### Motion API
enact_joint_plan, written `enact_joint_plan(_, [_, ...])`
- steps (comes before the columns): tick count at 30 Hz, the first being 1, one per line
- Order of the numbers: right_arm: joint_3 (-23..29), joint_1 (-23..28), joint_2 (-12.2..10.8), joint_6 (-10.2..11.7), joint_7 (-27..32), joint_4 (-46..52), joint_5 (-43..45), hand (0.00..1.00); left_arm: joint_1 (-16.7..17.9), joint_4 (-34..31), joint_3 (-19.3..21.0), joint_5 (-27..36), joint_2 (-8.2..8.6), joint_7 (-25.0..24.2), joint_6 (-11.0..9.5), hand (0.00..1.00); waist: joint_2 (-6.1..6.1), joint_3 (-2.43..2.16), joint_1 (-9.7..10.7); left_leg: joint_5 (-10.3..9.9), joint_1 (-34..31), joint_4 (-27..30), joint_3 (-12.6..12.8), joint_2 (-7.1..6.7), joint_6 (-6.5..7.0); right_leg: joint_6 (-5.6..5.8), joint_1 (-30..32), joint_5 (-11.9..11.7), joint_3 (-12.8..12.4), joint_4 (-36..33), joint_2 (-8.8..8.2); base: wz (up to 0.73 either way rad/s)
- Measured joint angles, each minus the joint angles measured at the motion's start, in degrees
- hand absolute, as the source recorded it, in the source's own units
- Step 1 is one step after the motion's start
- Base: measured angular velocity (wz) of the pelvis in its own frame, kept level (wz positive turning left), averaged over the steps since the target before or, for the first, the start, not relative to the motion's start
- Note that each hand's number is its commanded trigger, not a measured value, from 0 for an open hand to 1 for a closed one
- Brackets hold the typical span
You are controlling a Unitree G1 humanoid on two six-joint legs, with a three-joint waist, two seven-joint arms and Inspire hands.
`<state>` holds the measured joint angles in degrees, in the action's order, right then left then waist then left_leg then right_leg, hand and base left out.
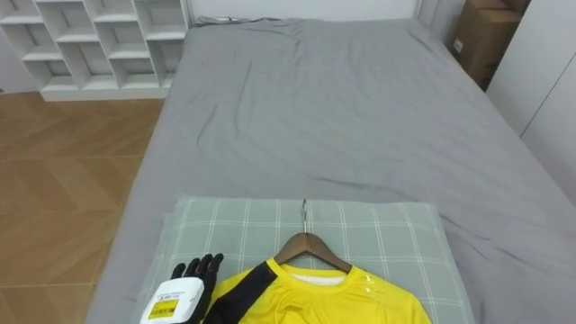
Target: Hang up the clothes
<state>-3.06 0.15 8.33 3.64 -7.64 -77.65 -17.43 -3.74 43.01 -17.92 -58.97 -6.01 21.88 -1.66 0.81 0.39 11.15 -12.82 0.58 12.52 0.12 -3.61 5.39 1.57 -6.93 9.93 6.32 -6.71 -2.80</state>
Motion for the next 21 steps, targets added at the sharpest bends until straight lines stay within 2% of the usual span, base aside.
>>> enact_joint_plan(4, [0.5,0.3,-0.2,0.0,0.1,0.1,-0.3,0.0,-0.2,0.2,0.1,0.0,-0.3,0.0,0.0,0.0,0.23,0.12,0.4,0.0,0.0,0.0,0.8,0.08,0.0,0.0,0.1,0.0,0.1,0.0,-0.01,-0.04])
enact_joint_plan(12, [0.6,0.4,-0.2,0.1,0.8,0.2,-0.5,0.0,-0.7,0.4,0.3,0.7,-0.08,0.0,0.0,0.0,0.35,0.01,1.9,0.0,-0.5,-0.3,1.4,0.2,-0.02,0.0,1.1,0.0,-0.3,0.0,-0.02,-0.06])
enact_joint_plan(15, [0.6,0.4,-0.2,0.0,0.8,0.2,-1.0,0.0,-0.9,0.3,0.2,0.9,-0.01,0.0,0.0,0.0,0.27,-0.06,2.5,0.0,-0.6,-0.3,2.2,0.3,-0.02,0.0,1.4,0.0,-1.5,-0.1,0.02,-0.09])
enact_joint_plan(17, [0.6,0.4,-0.2,0.0,1.0,0.3,-1.1,0.0,-1.8,0.3,0.2,0.9,0.05,0.0,0.0,0.0,0.1,-0.22,2.8,0.0,-1.0,-0.3,2.4,0.31,-0.02,0.0,1.8,0.0,-1.6,-0.1,0.01,-0.12])
enact_joint_plan(21, [0.6,0.5,-0.2,0.0,1.3,0.3,-1.2,0.0,-3.6,0.3,0.2,0.9,0.32,0.1,0.0,0.0,0.04,-0.26,3.0,0.0,-1.0,-0.1,2.8,0.35,-0.02,0.0,1.9,0.0,-1.6,-0.1,-0.02,-0.03])
